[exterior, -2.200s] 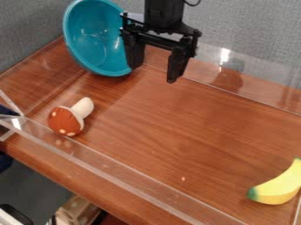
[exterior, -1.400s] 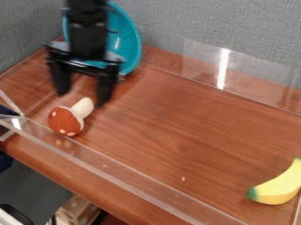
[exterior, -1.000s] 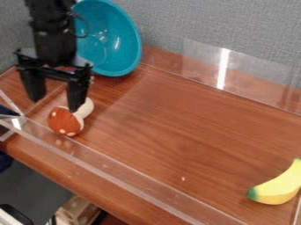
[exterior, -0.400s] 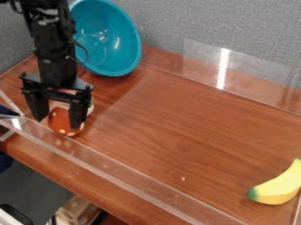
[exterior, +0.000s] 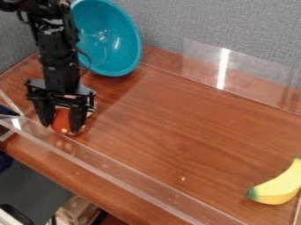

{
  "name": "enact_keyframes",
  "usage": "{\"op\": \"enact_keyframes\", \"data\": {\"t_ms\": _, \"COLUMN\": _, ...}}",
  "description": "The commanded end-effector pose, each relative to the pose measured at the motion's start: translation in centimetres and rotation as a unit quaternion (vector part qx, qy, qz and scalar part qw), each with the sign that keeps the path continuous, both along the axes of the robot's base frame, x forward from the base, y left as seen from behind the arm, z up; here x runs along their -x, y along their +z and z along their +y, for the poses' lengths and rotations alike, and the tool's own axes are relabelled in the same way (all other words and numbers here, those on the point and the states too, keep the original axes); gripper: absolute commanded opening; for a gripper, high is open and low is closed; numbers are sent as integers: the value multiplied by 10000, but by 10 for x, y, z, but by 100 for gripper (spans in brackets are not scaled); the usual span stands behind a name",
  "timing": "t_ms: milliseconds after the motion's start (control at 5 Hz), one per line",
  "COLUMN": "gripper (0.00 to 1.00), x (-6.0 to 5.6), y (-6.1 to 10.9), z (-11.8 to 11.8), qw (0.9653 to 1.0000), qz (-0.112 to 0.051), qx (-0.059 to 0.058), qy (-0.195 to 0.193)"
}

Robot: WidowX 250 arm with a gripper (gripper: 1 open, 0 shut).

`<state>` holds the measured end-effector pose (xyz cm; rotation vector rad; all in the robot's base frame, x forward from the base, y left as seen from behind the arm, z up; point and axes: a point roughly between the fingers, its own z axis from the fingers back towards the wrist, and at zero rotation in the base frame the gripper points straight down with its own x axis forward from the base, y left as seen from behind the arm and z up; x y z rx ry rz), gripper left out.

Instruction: Put the mushroom in the blue bowl

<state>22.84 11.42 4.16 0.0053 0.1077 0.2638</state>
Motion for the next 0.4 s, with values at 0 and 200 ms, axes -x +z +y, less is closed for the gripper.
{"op": "enact_keyframes", "data": {"t_ms": 0, "gripper": 0, "x": -9, "y": 12, "z": 6, "qw": 9996, "qz": -235, "qx": -98, "qy": 76}}
{"op": "enact_keyframes", "data": {"t_ms": 200, "gripper": 0, "x": -11, "y": 18, "z": 5, "qw": 9996, "qz": -259, "qx": -93, "qy": 106}}
